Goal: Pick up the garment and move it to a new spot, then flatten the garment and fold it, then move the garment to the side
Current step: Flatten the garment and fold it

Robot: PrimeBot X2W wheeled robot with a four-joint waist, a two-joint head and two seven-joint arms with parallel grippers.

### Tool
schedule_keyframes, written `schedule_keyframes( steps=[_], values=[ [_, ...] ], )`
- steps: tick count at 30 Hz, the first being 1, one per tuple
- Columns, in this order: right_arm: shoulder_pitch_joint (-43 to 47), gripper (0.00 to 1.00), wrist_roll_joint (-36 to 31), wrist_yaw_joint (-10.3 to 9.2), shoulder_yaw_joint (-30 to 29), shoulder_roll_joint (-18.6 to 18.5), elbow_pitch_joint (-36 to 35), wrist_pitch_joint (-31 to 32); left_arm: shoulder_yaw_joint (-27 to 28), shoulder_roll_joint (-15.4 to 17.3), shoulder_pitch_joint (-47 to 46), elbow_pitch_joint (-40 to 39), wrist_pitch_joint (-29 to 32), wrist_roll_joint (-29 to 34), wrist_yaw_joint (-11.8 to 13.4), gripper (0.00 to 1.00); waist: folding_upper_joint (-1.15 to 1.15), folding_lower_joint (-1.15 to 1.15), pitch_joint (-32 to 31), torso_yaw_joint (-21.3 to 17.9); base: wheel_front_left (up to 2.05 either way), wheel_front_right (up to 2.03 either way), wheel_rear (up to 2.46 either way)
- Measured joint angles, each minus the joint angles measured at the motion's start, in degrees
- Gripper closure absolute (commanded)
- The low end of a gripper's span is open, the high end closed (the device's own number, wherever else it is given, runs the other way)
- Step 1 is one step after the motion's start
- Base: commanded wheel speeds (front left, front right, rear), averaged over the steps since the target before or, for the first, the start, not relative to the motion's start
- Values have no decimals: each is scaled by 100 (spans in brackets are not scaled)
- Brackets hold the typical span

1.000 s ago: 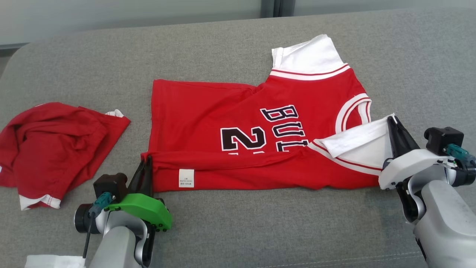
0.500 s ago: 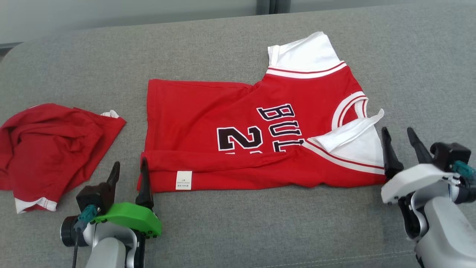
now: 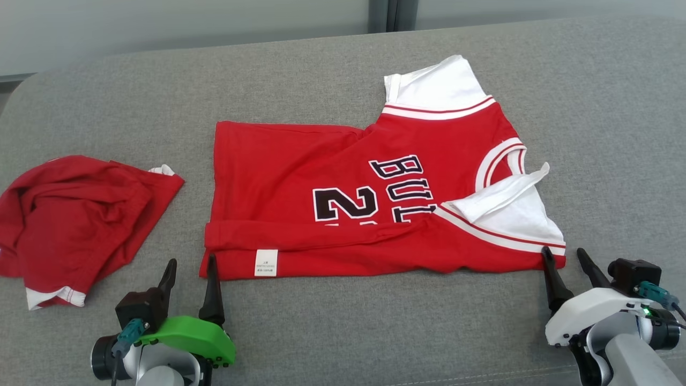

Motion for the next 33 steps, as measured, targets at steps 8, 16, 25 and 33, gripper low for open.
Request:
schedule_keyframes(
  steps=[8,16,25,33],
  values=[
    [-437,100,113,-5,398,-18,736,-30,-112,0,-71,20,0,-4,-25,0,0,0,92,144,0,0,0],
    [-517,100,299,11,533,-229,646,-22,-249,0,-215,437,-1,-381,-300,0,0,0,163,169,0,0,0],
    [-506,100,305,2,567,-319,281,-7,-535,-3,-375,790,0,-826,-447,0,0,0,227,20,0,0,0],
    [-395,100,312,1,625,-308,212,-5,-806,3,-449,1146,-7,-856,-476,100,0,0,101,-30,0,0,0]
  ],
)
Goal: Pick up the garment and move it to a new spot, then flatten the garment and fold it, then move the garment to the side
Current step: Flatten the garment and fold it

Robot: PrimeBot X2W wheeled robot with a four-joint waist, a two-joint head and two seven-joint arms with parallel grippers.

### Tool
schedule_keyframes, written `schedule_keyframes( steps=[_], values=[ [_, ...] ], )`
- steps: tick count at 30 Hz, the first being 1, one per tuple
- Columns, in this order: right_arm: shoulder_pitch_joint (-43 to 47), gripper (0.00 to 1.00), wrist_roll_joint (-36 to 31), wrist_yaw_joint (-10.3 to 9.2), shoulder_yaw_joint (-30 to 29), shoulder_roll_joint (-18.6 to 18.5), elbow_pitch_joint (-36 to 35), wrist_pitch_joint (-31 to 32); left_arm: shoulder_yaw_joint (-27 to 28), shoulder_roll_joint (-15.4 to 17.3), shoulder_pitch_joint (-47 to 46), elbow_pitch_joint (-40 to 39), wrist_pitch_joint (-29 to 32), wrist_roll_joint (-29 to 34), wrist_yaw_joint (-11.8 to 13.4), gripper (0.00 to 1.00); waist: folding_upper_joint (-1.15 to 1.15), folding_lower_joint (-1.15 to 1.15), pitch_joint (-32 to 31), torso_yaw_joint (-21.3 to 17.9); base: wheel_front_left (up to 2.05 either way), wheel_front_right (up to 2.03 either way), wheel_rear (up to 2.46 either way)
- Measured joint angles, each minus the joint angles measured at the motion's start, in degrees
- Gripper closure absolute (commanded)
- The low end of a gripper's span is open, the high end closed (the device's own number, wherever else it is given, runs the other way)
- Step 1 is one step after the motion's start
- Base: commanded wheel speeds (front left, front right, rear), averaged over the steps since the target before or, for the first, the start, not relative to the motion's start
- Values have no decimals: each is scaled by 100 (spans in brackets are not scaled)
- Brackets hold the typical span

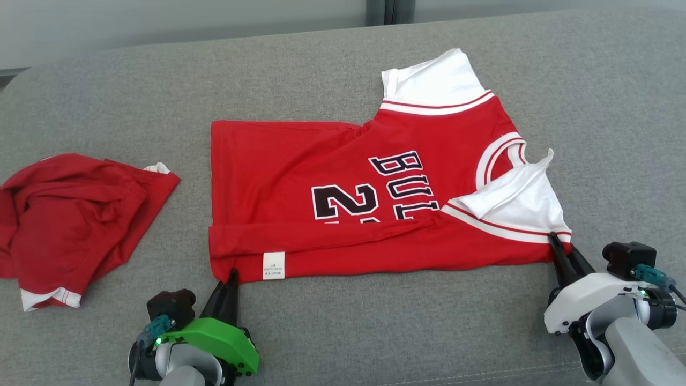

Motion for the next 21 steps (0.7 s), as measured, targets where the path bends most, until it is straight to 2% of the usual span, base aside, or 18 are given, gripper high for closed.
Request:
schedule_keyframes(
  steps=[10,21],
  values=[
    [610,100,105,1,-19,98,154,0,256,-15,639,171,0,156,-22,100,0,0,-604,52,0,0,0],
    [1383,100,287,2,224,81,25,4,539,-25,1300,319,7,338,-25,100,0,0,-1385,137,0,0,0]
  ],
)
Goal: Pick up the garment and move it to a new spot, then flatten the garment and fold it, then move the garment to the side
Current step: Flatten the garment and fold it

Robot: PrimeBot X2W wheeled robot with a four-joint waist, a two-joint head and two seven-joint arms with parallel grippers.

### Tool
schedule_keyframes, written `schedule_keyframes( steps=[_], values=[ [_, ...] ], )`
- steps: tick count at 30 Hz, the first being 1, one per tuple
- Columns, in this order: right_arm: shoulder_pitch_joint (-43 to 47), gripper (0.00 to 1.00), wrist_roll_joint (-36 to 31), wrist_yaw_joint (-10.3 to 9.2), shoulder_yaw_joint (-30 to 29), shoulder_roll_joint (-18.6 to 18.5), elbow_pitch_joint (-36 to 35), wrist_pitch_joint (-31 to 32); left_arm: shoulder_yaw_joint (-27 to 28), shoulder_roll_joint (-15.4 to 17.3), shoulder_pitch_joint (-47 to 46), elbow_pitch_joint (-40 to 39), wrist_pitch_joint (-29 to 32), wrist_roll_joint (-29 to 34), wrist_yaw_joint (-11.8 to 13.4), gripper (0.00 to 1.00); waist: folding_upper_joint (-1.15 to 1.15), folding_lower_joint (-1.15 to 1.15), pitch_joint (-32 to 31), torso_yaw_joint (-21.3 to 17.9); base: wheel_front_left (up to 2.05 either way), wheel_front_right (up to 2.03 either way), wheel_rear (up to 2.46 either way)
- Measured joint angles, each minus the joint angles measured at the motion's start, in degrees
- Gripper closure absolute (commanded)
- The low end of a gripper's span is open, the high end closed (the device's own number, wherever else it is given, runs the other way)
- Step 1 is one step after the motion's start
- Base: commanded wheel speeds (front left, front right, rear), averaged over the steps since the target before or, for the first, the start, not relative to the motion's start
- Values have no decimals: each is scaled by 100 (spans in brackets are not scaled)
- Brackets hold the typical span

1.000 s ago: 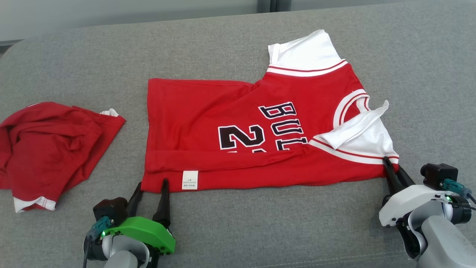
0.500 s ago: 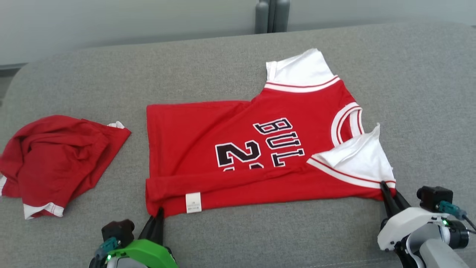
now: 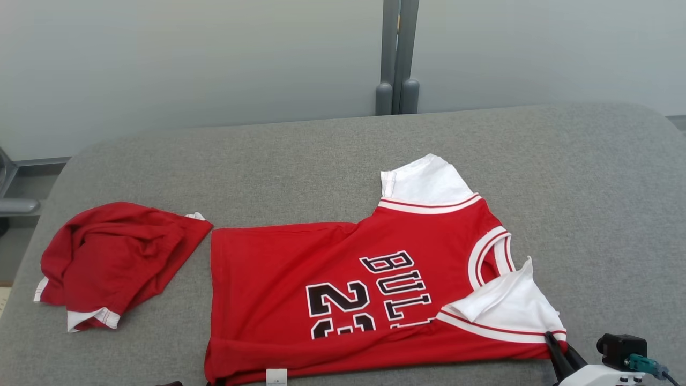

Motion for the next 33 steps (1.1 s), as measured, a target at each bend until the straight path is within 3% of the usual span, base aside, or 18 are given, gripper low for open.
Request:
schedule_keyframes(
  steps=[2,3,4,5,6,20,33],
  values=[
    [26,100,19,0,0,-12,-15,0,-2,0,22,-3,0,7,0,100,0,0,-50,34,0,0,0],
    [26,78,19,0,-20,-12,-21,1,-11,0,23,2,0,16,0,100,0,0,-58,52,0,0,0],
    [22,0,8,0,-71,0,-31,1,-14,0,23,18,0,19,0,87,0,0,-52,62,0,0,0],
    [8,0,-12,-1,-109,8,-33,1,-8,0,21,34,0,30,0,57,0,0,-37,66,0,0,0],
    [-7,0,-44,-2,-154,11,-40,1,12,2,19,27,0,67,0,0,0,0,-17,66,0,0,0],
    [-154,0,-478,-3,-643,207,-336,0,54,20,-46,-790,0,665,4,0,0,0,178,64,0,0,0],
    [-552,0,-558,-3,-313,413,-417,0,20,19,-357,-742,0,709,201,0,0,0,266,-67,0,0,0]
  ],
)
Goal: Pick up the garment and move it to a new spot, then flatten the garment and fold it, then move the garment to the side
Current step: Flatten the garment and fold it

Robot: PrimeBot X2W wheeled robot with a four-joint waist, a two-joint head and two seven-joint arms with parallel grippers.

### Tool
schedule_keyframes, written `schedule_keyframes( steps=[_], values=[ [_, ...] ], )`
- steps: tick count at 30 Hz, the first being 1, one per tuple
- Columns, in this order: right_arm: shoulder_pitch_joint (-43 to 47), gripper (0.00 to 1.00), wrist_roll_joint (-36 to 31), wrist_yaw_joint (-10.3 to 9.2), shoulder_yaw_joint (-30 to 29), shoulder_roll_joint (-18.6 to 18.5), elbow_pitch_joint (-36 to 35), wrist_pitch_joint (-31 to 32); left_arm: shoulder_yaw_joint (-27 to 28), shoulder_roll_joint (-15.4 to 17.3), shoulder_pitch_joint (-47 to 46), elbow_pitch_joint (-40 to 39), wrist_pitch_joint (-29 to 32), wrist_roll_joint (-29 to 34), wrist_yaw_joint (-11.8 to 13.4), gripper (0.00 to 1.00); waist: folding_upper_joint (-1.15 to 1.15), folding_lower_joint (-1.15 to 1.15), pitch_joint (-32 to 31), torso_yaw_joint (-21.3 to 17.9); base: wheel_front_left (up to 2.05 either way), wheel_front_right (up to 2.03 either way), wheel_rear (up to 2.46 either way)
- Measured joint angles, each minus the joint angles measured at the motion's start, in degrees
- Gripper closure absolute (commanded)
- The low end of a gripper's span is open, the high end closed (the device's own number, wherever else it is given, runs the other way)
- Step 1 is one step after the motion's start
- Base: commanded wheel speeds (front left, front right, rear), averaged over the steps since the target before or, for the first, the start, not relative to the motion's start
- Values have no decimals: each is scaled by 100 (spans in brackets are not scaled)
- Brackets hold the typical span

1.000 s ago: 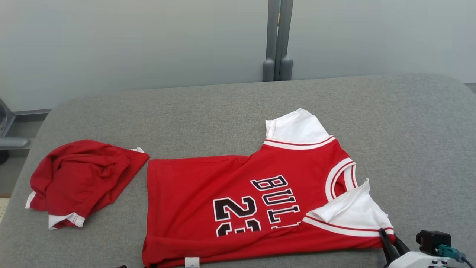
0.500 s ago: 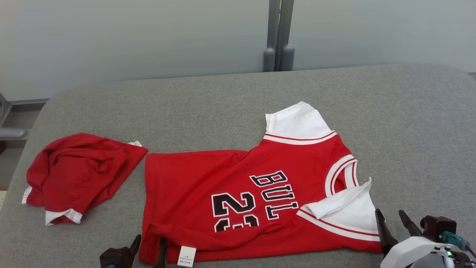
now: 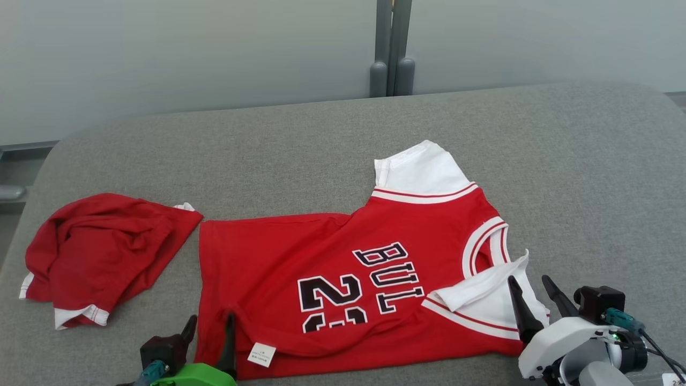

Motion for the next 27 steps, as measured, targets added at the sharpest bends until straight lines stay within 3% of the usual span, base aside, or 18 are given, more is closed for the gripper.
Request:
schedule_keyframes(
  steps=[10,20,25,26,27],
  values=[
    [5,0,112,0,467,16,-64,1,241,0,-11,-231,-1,-2,101,0,0,0,8,140,0,0,0],
    [349,0,410,0,1395,14,-219,0,209,2,89,-401,0,-13,126,0,0,0,27,476,0,0,0],
    [307,0,487,0,1483,2,-169,0,154,2,129,-465,0,-31,153,0,0,0,52,594,0,0,0],
    [280,6,483,0,1483,5,-147,0,140,2,140,-481,0,-32,154,0,0,0,58,612,0,0,0],
    [247,57,476,0,1484,11,-104,1,121,2,152,-492,0,-33,163,0,0,0,64,630,0,0,0]
  ],
)
